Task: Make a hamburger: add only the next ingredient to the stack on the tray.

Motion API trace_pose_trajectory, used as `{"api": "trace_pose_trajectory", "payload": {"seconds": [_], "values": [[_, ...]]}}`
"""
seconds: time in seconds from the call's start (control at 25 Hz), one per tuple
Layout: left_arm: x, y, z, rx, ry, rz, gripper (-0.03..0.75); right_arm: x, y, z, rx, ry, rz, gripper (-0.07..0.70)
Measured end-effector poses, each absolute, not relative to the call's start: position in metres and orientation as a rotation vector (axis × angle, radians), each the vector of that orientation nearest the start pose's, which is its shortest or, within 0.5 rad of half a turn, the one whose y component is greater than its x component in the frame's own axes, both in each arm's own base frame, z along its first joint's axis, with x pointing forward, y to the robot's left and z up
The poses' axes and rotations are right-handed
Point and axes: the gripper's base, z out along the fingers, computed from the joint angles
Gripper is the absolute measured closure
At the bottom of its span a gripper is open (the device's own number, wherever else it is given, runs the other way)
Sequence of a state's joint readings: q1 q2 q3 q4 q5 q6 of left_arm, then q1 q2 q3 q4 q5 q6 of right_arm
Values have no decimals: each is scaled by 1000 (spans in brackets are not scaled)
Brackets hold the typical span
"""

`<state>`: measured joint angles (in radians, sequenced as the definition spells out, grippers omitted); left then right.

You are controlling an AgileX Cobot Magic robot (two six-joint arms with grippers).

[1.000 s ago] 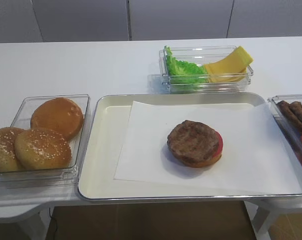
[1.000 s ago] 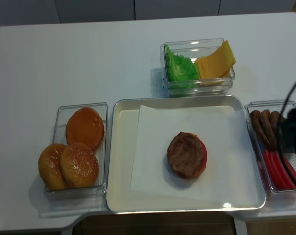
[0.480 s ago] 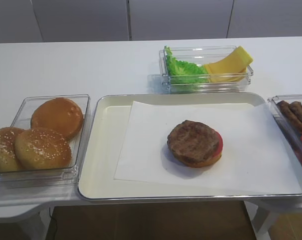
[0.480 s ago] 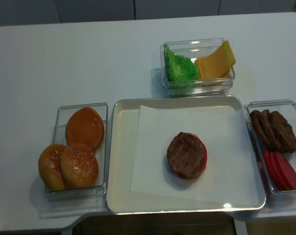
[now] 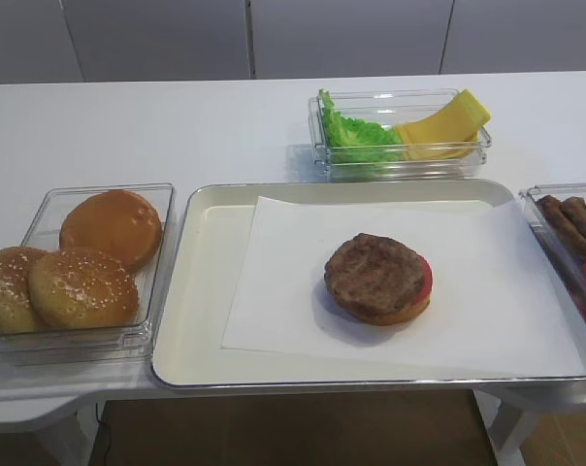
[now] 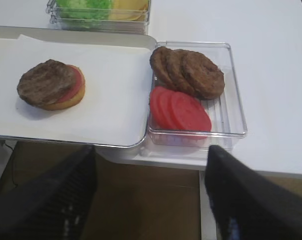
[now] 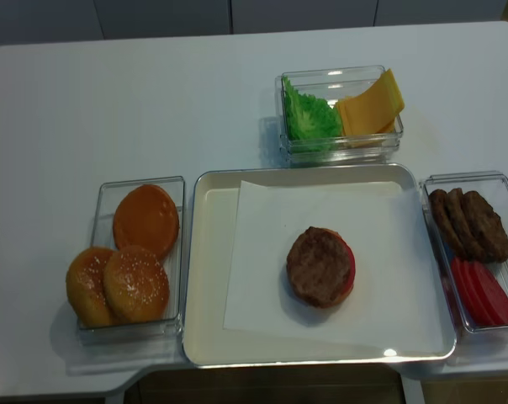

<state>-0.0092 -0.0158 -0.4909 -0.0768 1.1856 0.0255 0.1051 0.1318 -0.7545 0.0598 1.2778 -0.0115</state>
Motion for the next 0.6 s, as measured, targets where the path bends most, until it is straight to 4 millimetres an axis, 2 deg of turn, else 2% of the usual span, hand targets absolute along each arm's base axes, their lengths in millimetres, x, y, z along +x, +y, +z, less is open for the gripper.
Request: {"api": "trace_pose_trajectory", "payload": {"seconds": [0.24, 0.48, 0.6], "values": [[-12, -6, 265, 47, 2160, -84, 365, -36, 5, 298, -157, 2107, 163, 122], [-12, -6, 265, 47, 2160, -85, 365, -25, 6, 273, -156, 2195, 161, 122], [-12, -6, 265, 47, 2160, -85, 365, -20, 6, 268, -152, 2189, 162, 122]]}}
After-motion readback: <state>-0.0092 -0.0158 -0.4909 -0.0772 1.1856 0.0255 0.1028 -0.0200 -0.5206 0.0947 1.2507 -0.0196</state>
